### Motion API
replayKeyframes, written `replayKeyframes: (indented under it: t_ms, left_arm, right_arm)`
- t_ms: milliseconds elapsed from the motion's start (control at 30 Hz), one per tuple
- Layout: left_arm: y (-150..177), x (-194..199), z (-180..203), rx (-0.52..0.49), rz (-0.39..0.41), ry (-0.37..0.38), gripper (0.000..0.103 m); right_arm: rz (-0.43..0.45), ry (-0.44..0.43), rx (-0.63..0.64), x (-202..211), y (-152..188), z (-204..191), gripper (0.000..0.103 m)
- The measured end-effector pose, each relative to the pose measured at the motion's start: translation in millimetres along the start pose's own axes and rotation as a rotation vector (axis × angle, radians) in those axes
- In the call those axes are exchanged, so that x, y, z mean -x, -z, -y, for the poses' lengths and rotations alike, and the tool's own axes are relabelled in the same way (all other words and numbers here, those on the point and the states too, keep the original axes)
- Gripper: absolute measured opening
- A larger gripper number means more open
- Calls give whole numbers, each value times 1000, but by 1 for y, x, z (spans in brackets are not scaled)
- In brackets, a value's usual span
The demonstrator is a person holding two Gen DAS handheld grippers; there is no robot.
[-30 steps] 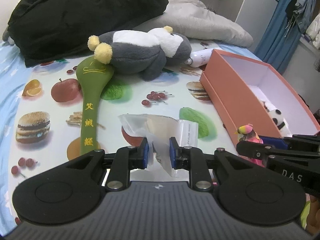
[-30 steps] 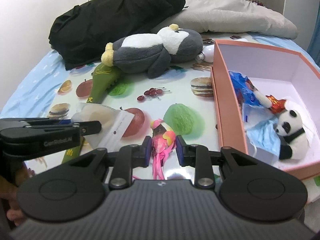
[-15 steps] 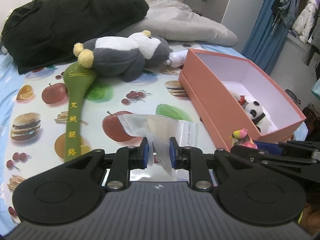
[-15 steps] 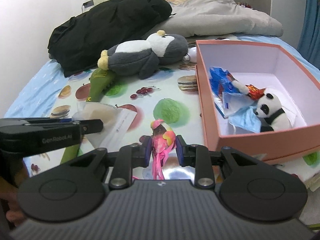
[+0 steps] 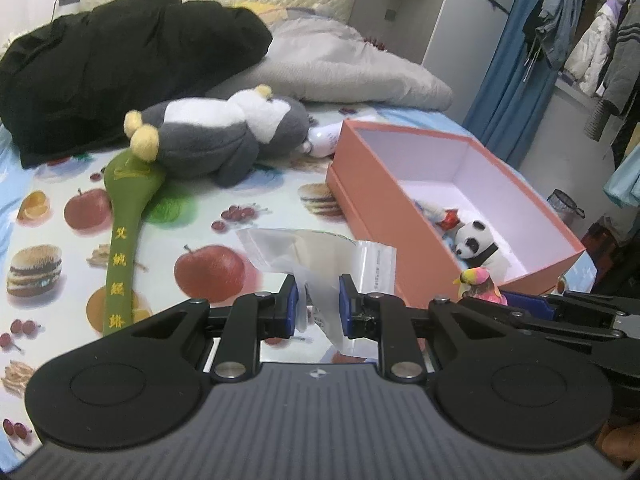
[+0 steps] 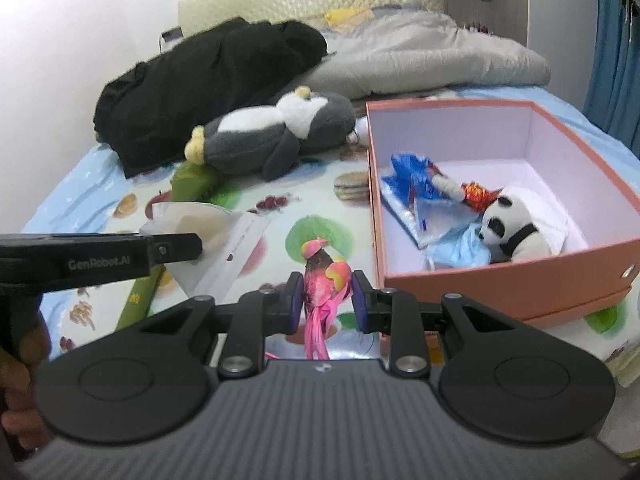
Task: Organize soft objects
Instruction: 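Carry the plastic bag and feather toy with both grippers over the pink box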
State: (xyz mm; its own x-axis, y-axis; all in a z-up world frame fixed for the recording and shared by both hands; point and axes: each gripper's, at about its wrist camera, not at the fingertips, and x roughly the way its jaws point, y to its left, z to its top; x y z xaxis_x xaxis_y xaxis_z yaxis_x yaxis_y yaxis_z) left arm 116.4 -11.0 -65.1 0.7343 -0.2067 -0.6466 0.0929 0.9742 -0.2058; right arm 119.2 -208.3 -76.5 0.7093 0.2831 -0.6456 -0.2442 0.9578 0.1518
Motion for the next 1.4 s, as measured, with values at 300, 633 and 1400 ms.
replayKeyframes:
  t_ms: [300, 633, 1400]
  left_arm:
    - [-25, 27, 18, 16, 69, 37, 24]
    - [-76, 35, 63, -72, 145, 92, 24]
    - [-157, -113, 139, -175, -37, 218, 24]
  right_arm:
    - [103, -3, 2, 38, -24, 17, 29]
    - [207, 45, 20, 65, -69, 48, 29]
    - [9, 107, -96, -16, -123, 166, 29]
